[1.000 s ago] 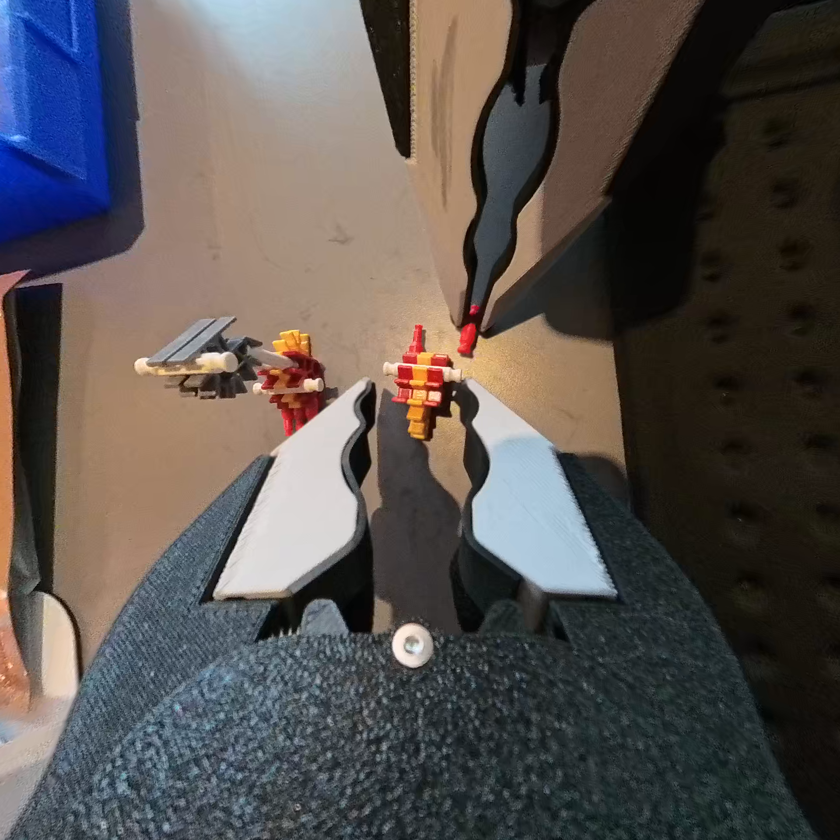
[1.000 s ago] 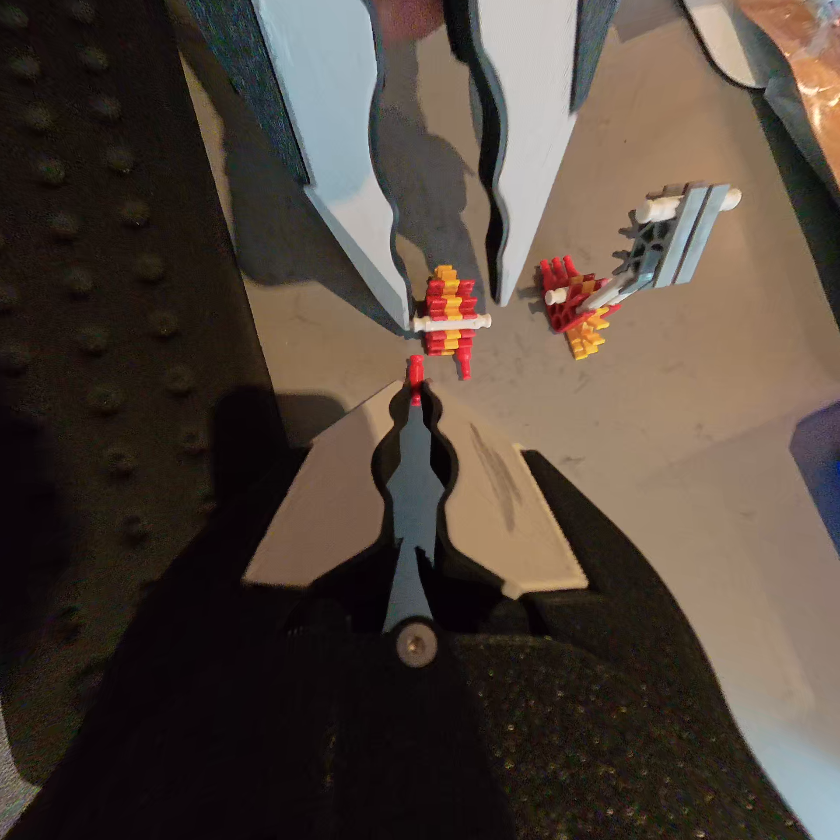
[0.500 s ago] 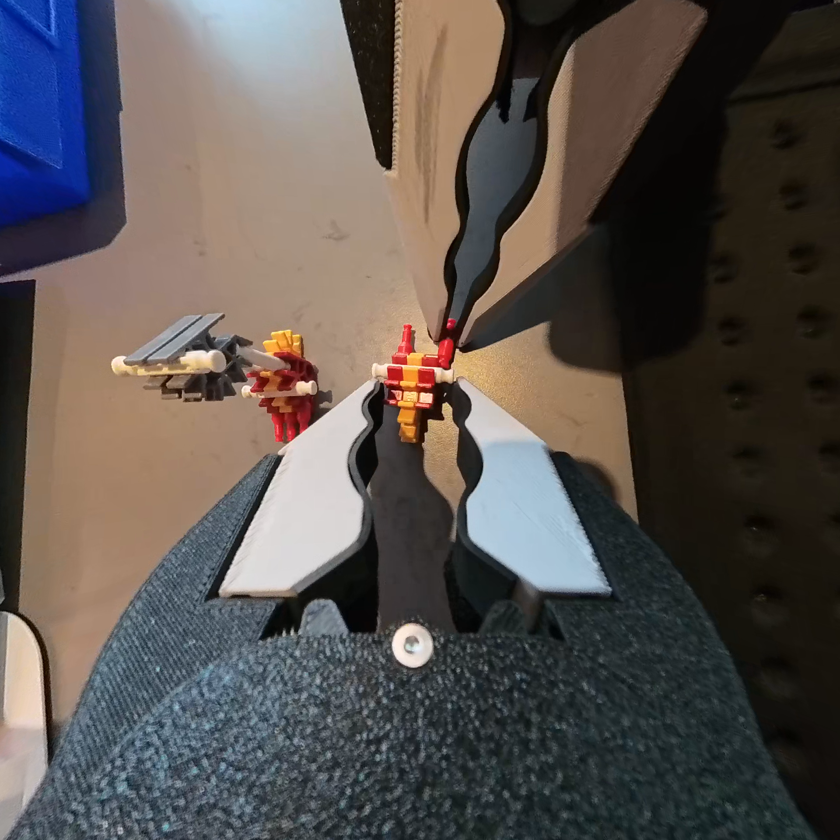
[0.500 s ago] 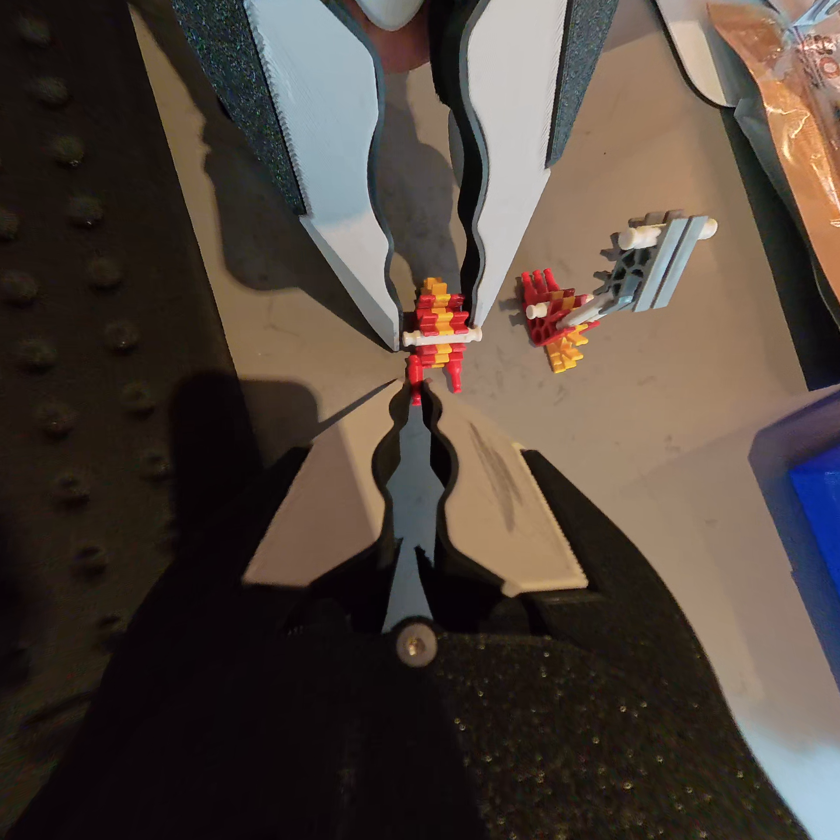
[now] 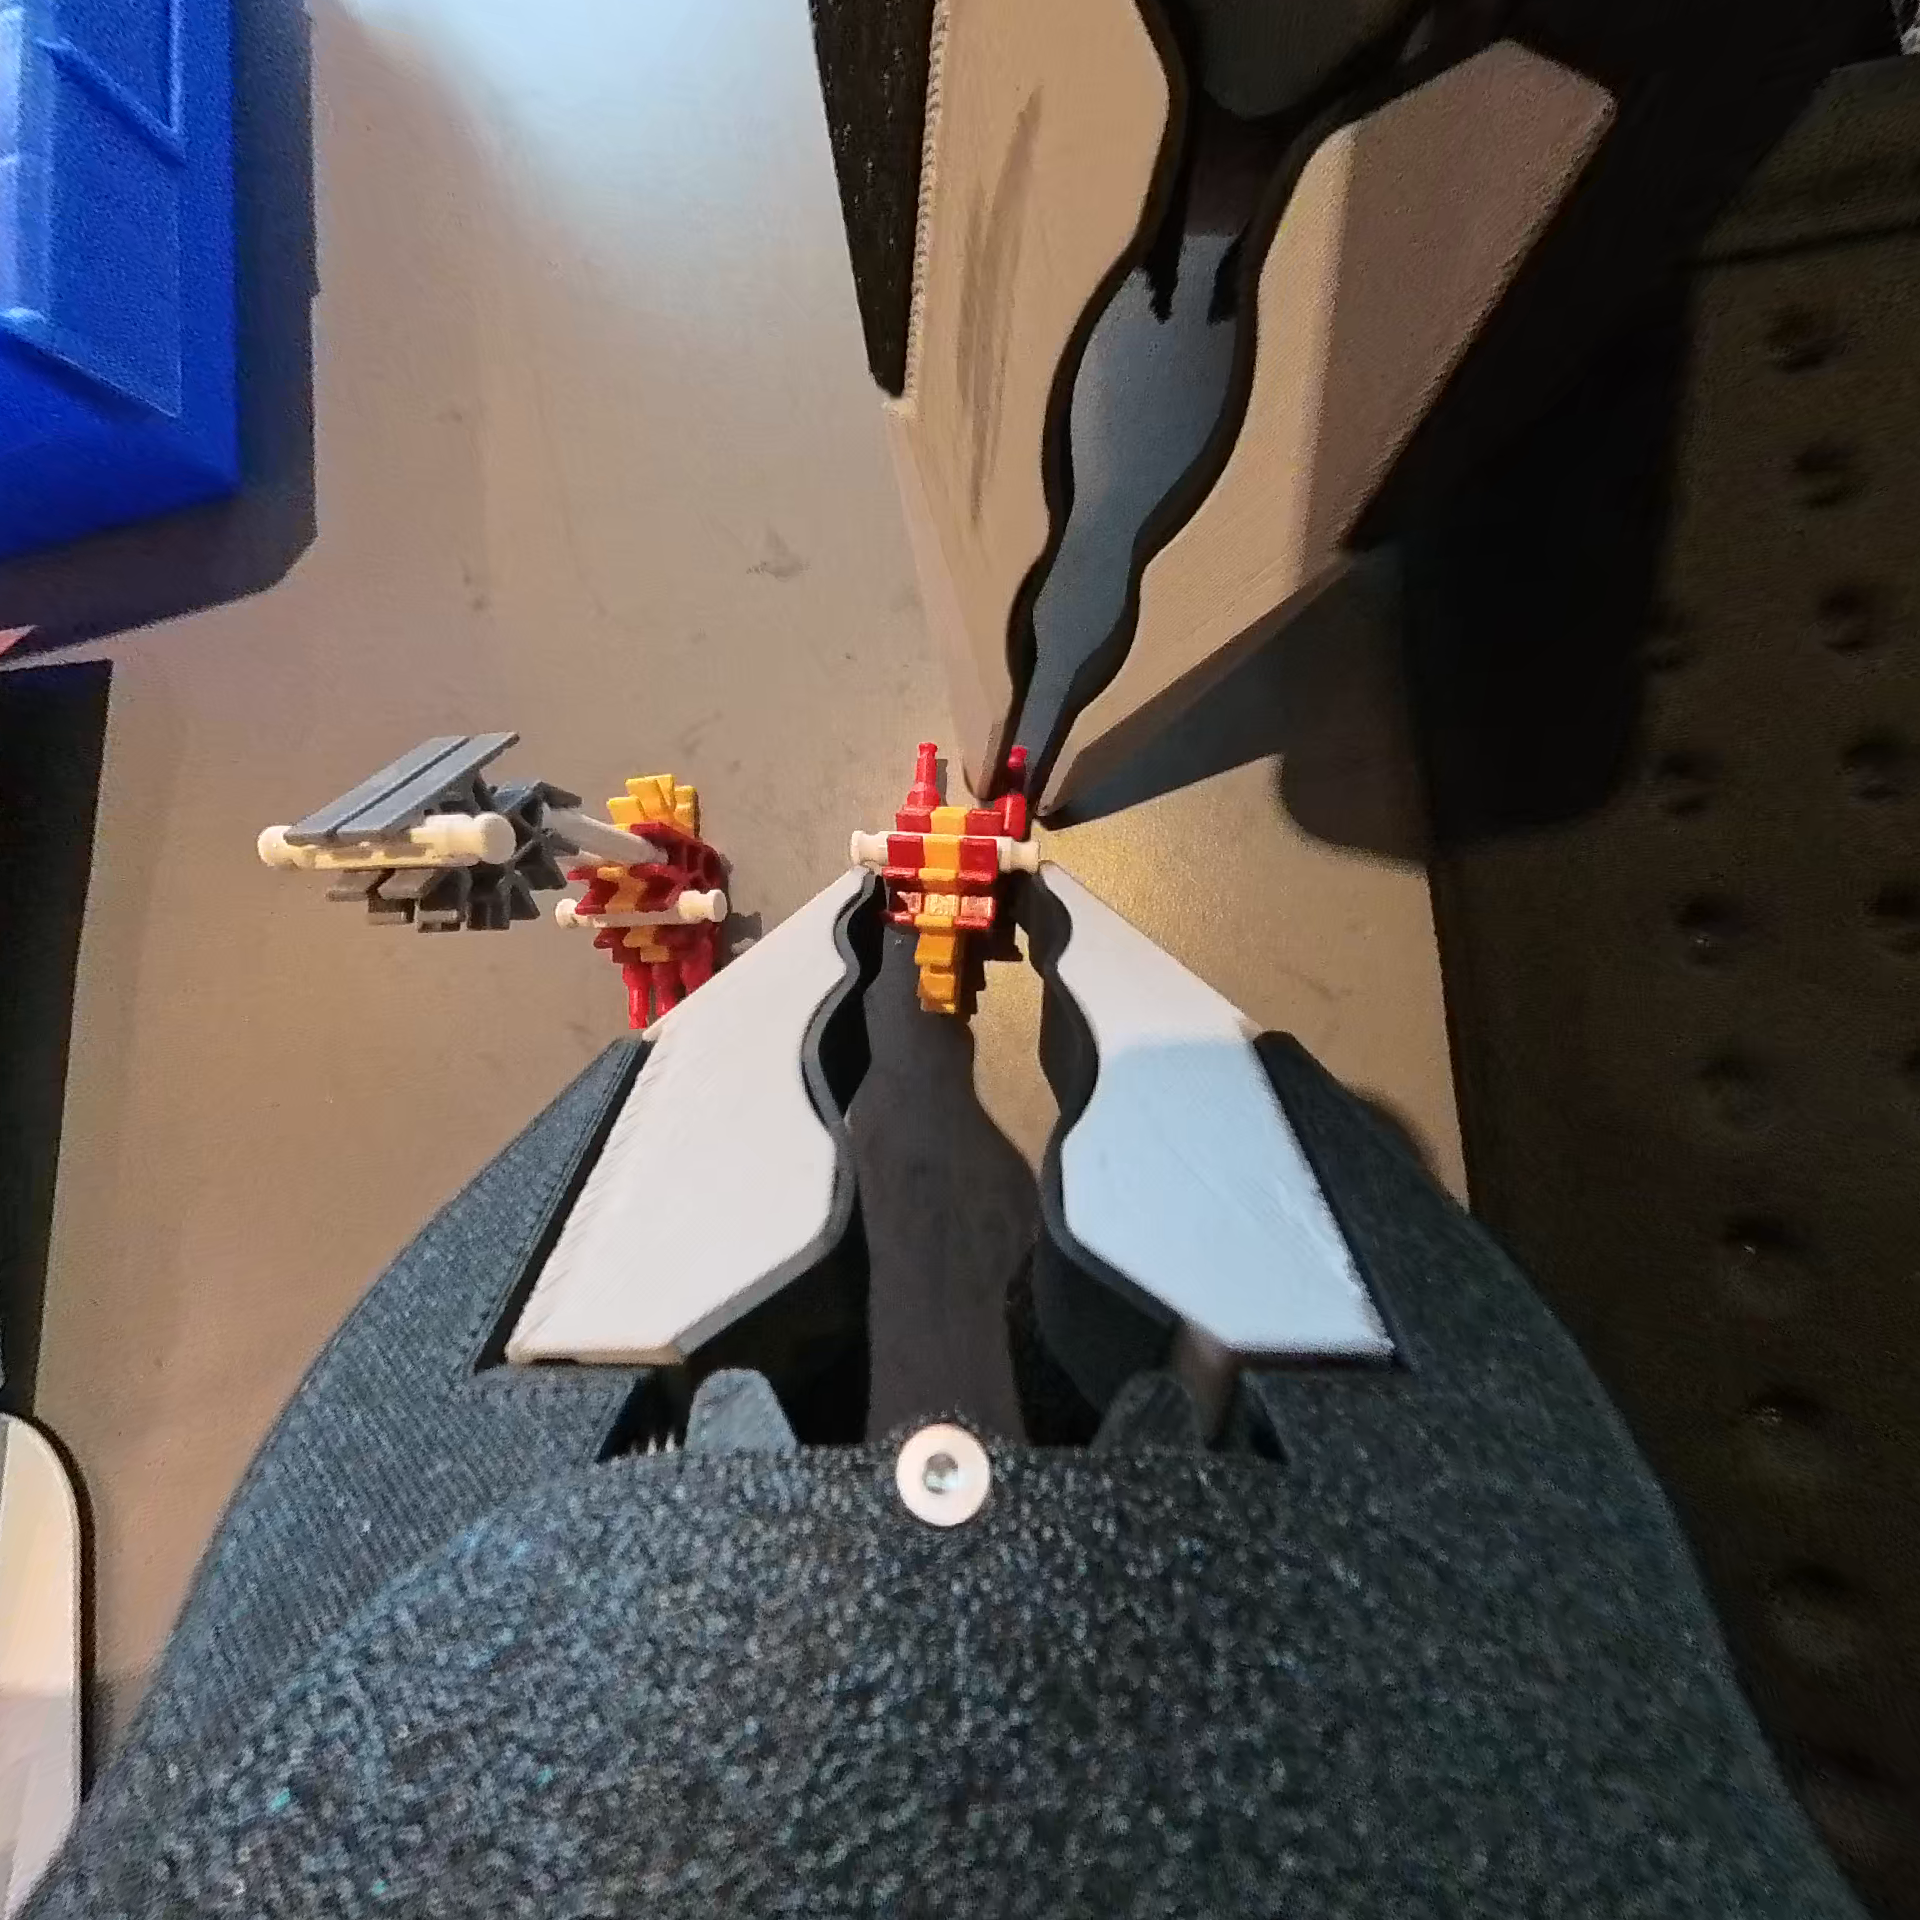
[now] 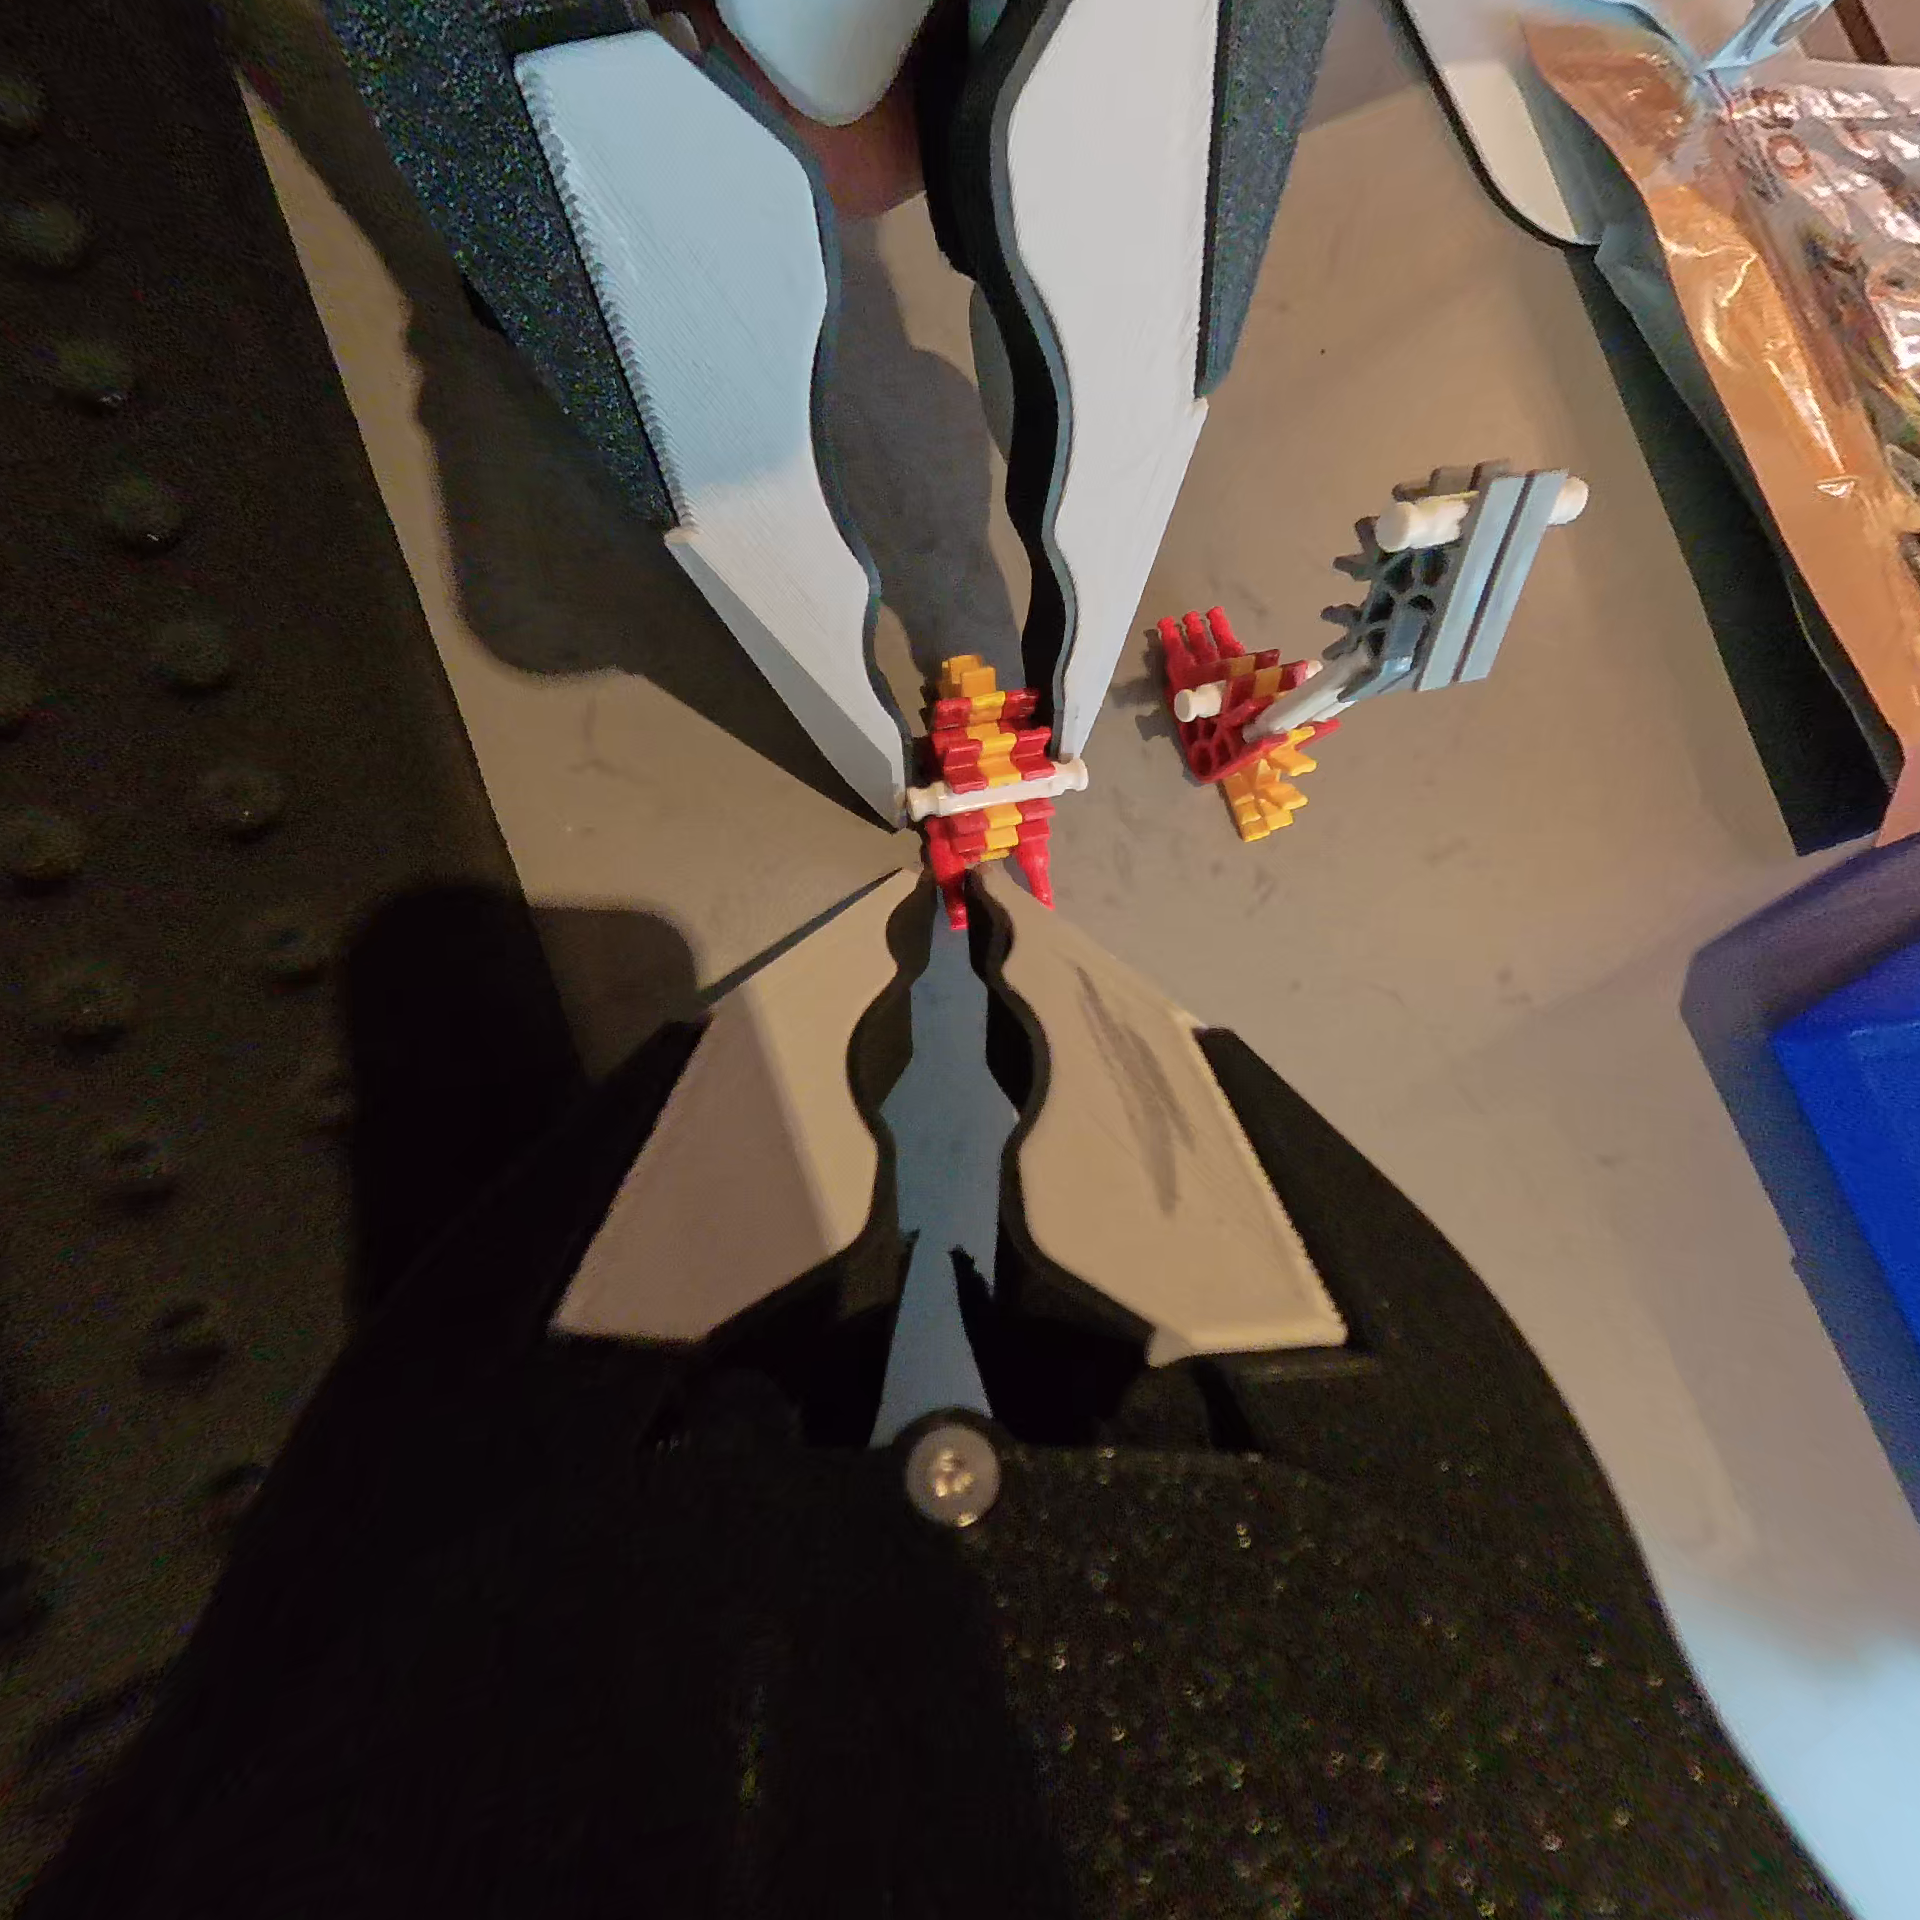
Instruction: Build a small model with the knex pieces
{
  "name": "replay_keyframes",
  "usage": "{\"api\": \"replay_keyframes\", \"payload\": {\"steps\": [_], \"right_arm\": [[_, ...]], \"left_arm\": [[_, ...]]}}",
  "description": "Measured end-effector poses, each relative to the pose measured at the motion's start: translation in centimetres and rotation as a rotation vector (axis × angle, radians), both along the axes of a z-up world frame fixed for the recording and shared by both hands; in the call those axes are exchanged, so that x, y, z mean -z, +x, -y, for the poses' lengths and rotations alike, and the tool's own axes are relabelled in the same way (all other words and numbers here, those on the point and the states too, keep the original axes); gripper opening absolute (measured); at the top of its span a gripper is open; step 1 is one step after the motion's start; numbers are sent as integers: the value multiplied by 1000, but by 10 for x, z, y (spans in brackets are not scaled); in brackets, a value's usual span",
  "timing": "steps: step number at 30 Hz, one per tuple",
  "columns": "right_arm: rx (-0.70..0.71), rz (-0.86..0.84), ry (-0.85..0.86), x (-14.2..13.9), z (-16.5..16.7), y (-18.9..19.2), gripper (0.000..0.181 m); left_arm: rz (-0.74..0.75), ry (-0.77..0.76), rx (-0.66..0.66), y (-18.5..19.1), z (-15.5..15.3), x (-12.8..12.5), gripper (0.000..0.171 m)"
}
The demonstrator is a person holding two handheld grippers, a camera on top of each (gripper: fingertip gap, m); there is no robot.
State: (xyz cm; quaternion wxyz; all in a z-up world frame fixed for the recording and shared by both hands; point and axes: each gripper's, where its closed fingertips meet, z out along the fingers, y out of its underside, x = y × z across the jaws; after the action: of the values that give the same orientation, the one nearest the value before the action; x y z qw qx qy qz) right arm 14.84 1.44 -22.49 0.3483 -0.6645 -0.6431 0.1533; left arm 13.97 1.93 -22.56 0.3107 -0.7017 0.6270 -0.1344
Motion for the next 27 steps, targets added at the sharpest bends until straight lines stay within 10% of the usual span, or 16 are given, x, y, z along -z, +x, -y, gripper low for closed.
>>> {"api": "replay_keyframes", "payload": {"steps": [27], "right_arm": [[-33, -60, 68, 0, -6, 1, 12]], "left_arm": [[108, -109, 50, 5, 1, 2, 20]]}}
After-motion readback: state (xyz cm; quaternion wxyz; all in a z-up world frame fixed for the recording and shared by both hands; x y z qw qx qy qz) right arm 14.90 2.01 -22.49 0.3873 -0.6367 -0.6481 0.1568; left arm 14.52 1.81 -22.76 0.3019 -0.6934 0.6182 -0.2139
